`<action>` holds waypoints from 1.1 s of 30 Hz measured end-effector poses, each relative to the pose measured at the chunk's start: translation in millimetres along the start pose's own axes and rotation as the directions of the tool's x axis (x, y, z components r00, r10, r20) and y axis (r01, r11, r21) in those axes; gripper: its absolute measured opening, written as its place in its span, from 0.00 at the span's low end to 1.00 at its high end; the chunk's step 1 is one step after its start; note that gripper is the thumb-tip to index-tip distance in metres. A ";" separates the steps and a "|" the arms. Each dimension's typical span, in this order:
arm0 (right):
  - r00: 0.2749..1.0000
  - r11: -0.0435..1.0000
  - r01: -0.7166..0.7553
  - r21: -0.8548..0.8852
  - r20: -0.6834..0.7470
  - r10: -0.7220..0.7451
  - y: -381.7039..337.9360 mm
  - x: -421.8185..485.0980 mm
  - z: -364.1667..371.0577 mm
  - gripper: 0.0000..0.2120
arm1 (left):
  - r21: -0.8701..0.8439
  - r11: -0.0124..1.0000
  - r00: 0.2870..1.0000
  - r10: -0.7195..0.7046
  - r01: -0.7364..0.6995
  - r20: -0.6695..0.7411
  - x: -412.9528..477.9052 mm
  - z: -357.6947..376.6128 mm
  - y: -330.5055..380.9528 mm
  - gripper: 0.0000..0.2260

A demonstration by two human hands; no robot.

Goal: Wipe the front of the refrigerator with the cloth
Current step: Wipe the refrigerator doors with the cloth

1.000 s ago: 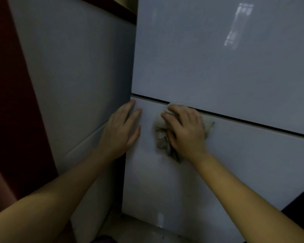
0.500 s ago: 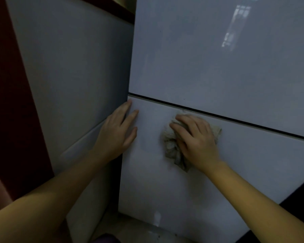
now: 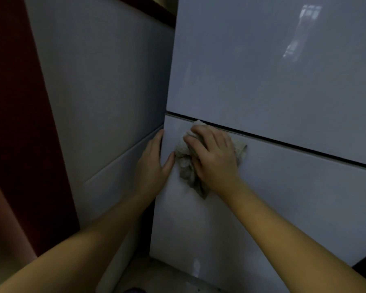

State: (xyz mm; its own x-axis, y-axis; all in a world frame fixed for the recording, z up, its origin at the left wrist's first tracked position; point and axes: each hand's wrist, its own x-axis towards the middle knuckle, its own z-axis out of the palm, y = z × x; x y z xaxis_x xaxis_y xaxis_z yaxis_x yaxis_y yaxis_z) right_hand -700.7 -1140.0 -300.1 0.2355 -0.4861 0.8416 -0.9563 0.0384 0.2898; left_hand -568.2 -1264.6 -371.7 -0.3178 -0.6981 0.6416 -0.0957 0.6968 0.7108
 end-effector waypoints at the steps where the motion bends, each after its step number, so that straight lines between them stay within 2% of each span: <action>1: 1.000 1.000 0.004 0.005 0.009 -0.004 1.3 -4.4 -1.1 0.12 | 0.006 1.000 1.000 0.001 -0.001 -0.001 -0.1 0.2 0.1 0.30; 6: 0.998 0.998 0.042 -0.038 0.055 -0.039 27.1 -46.2 -21.4 0.13 | -0.026 1.000 1.000 -0.011 0.011 -0.020 2.3 1.8 -3.1 0.27; 10: 1.000 0.998 -0.010 -0.063 0.007 0.010 44.4 -53.1 -36.9 0.15 | -0.062 0.998 1.000 -0.015 0.015 -0.013 1.0 1.6 -12.1 0.23; 13: 0.999 0.999 -0.026 -0.040 -0.039 0.025 31.3 -26.9 -25.2 0.14 | -0.068 0.996 0.999 -0.047 0.049 0.024 -6.2 0.8 -18.9 0.18; 19: 0.999 1.000 0.007 0.010 -0.052 -0.007 -12.2 11.6 24.7 0.13 | -0.056 0.997 0.997 -0.057 0.060 0.057 -6.7 -6.2 -28.1 0.16; 22: 0.999 0.999 0.023 0.035 -0.027 -0.022 -16.8 -9.8 36.6 0.12 | -0.055 0.995 0.996 -0.075 0.078 0.053 -7.3 -6.5 -33.9 0.11; 29: 0.990 0.994 0.109 0.033 0.089 -0.111 3.5 -77.1 20.1 0.10 | -0.080 0.991 0.994 -0.104 0.107 0.041 -8.9 -2.3 -34.3 0.09; 33: 0.998 0.998 0.054 0.015 0.036 -0.054 16.8 -70.3 2.7 0.09 | -0.150 0.976 0.988 -0.156 0.156 0.012 -10.1 1.2 -33.1 0.06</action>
State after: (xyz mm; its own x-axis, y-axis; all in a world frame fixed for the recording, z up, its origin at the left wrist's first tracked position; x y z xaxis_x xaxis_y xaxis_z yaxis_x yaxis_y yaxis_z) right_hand -733.8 -1107.6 -355.6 0.2806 -0.5188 0.8075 -0.9448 -0.0011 0.3276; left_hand -563.0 -1280.4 -402.0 -0.3103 -0.7961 0.5196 -0.0013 0.5469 0.8372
